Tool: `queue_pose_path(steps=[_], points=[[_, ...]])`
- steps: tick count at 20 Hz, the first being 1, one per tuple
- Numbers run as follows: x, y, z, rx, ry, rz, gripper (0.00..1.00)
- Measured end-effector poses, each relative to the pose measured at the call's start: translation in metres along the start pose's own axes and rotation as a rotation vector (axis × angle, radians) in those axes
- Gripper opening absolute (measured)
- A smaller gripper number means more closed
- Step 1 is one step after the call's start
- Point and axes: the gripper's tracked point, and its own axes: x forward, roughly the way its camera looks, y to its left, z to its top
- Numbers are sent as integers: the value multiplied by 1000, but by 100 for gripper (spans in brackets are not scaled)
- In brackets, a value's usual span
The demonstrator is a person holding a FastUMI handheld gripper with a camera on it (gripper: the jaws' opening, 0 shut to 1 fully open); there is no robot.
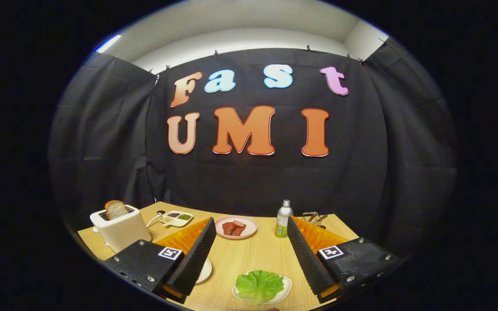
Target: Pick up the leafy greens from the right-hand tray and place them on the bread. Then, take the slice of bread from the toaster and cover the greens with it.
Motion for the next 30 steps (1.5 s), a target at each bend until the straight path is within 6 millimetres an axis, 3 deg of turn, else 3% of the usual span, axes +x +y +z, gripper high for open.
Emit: queue_pose_path(steps=[9, 24, 30], points=[[21, -9, -77, -14, 296, -33, 99], [26, 1, -209, 12, 751, -4, 97], [34, -12, -242, -8, 862, -39, 96]])
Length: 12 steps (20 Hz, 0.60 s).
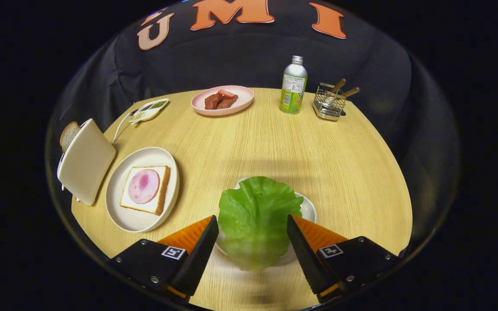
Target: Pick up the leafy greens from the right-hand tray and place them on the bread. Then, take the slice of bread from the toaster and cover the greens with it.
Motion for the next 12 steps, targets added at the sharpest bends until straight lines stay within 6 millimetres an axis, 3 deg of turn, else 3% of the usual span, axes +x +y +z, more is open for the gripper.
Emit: queue_pose_path(steps=[7, 9, 12], points=[[23, -3, -13, -33, 56, -36, 96], [29, -2, -16, -27, 74, -32, 92], [33, 3, -22, -5, 94, -3, 79]])
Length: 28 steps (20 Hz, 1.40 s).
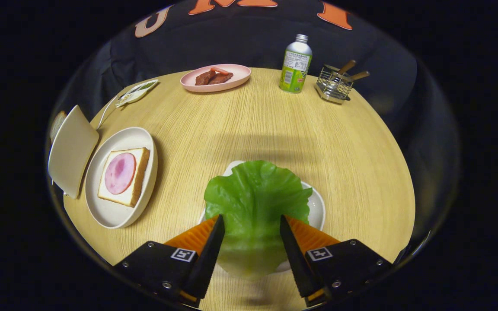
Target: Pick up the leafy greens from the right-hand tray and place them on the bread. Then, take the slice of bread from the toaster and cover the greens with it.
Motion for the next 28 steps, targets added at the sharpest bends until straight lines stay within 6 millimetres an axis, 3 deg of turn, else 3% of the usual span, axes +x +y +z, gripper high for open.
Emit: queue_pose_path(steps=[3, 6, 8, 10, 16, 21, 25, 28], points=[[0, -3, 4, -4, -20, 1, 62], [0, -9, 5, 9, -37, -9, 28], [-3, -8, 8, 34, -50, 12, 14], [-10, -6, 19, 33, -98, 16, 10], [-42, 12, 50, 24, -223, 70, 9], [-63, 43, 67, 4, -289, 143, 9], [-69, 75, 82, 5, -326, 216, 9], [-62, 75, 82, -37, -315, 180, 9]])
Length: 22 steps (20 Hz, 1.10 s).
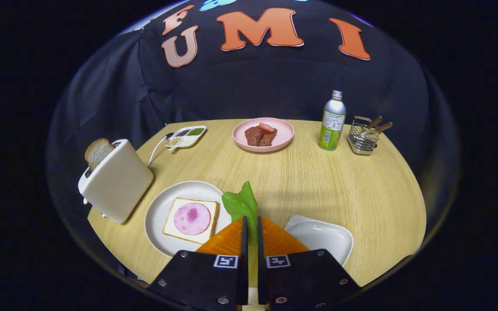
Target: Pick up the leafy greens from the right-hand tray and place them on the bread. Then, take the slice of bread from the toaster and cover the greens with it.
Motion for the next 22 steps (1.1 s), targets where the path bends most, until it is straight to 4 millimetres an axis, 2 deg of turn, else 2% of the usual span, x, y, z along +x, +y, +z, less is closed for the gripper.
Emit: queue_pose_path(steps=[3, 4, 5, 12, 22], points=[[2, 9, 10, 34, -28, 36, 4], [1, 10, 8, 33, -24, 39, 3], [1, 17, 7, 39, -20, 66, 3], [-11, 63, 38, 5, -92, 151, 3], [28, 133, 19, -112, -50, 199, 3]])
